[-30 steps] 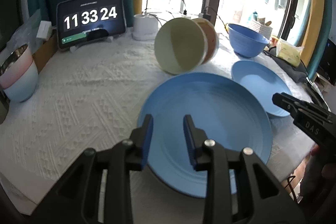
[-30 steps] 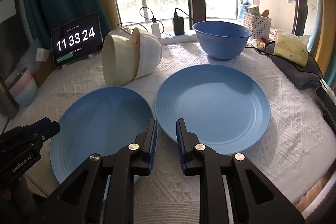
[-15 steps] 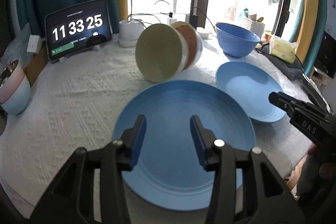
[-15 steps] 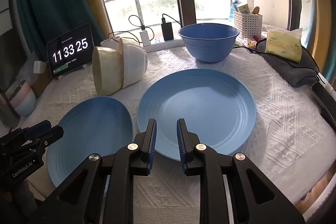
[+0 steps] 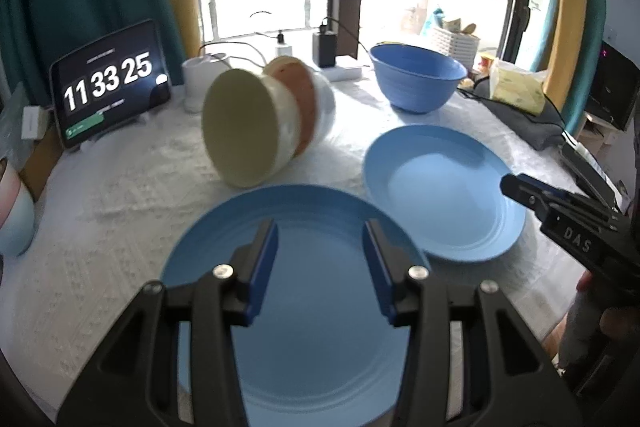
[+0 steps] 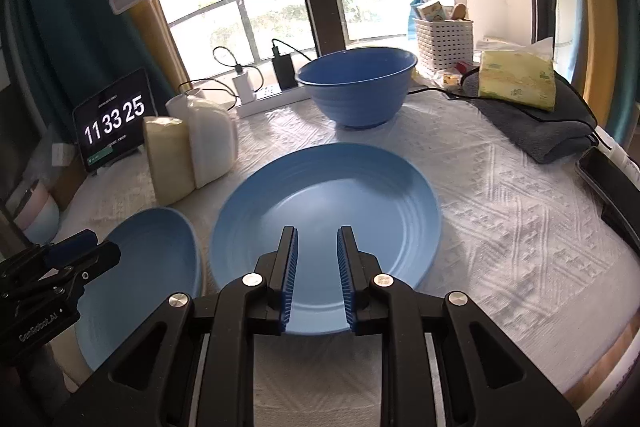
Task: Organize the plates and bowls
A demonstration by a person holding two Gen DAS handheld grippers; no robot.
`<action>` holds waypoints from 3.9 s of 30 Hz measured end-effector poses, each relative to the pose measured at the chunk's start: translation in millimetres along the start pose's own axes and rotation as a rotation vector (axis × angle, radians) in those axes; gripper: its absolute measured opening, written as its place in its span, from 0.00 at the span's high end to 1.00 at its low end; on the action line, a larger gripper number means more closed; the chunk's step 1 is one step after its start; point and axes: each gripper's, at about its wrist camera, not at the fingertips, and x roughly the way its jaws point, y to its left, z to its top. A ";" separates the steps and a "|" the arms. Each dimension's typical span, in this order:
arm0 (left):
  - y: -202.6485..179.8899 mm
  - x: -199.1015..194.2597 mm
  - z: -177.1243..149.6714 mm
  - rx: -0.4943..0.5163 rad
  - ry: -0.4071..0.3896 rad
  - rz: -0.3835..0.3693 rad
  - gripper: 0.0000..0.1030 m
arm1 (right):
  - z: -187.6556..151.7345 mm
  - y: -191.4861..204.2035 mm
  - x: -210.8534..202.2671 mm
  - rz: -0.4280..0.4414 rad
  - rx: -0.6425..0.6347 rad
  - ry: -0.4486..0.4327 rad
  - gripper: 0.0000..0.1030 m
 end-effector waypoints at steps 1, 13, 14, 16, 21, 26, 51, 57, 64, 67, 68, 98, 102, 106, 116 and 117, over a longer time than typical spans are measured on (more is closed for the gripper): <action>-2.1 1.7 2.4 0.003 -0.001 -0.001 0.56 | 1.3 -3.5 0.8 -0.001 0.004 -0.001 0.79; -25.2 28.7 29.2 0.024 0.009 -0.025 0.56 | 10.5 -36.8 10.9 -0.023 0.043 -0.004 0.79; -27.3 31.3 31.1 0.026 0.011 -0.027 0.56 | 11.1 -39.8 12.1 -0.026 0.046 -0.003 0.79; -30.4 35.6 33.6 0.029 0.013 -0.032 0.56 | 12.1 -46.0 14.9 -0.032 0.053 0.001 0.79; -37.9 49.9 40.9 0.034 0.027 -0.041 0.56 | 14.3 -59.4 19.7 -0.047 0.069 0.005 0.79; -43.4 62.7 48.2 0.046 0.033 -0.042 0.56 | 16.6 -71.5 25.5 -0.062 0.086 0.009 0.79; -49.9 127.1 57.9 0.048 0.195 -0.024 0.56 | 17.9 -95.4 59.3 -0.079 0.146 0.091 0.67; -51.8 139.5 55.5 0.032 0.252 -0.034 0.56 | 17.8 -94.2 66.0 -0.065 0.137 0.124 0.67; -54.7 147.8 53.6 0.035 0.298 -0.069 0.56 | 18.2 -90.5 72.1 -0.052 0.115 0.153 0.67; -55.0 148.2 52.8 0.027 0.303 -0.091 0.56 | 18.6 -89.5 72.5 -0.050 0.105 0.153 0.67; -55.4 147.6 52.6 0.026 0.300 -0.094 0.57 | 18.6 -89.4 72.7 -0.050 0.103 0.154 0.67; -57.2 96.9 50.4 0.082 0.185 -0.129 0.65 | 18.3 -76.1 43.1 -0.090 0.081 0.093 0.77; -50.5 88.9 49.0 0.071 0.173 -0.131 0.65 | 18.1 -70.0 36.8 -0.089 0.072 0.083 0.77; -43.3 79.5 45.8 0.059 0.160 -0.133 0.65 | 18.4 -62.5 31.2 -0.089 0.061 0.075 0.77; -19.0 58.3 35.8 0.022 0.137 -0.135 0.65 | 17.3 -38.1 20.4 -0.085 0.029 0.058 0.77; -16.2 56.7 34.5 0.018 0.137 -0.133 0.65 | 16.8 -35.3 19.8 -0.083 0.027 0.057 0.77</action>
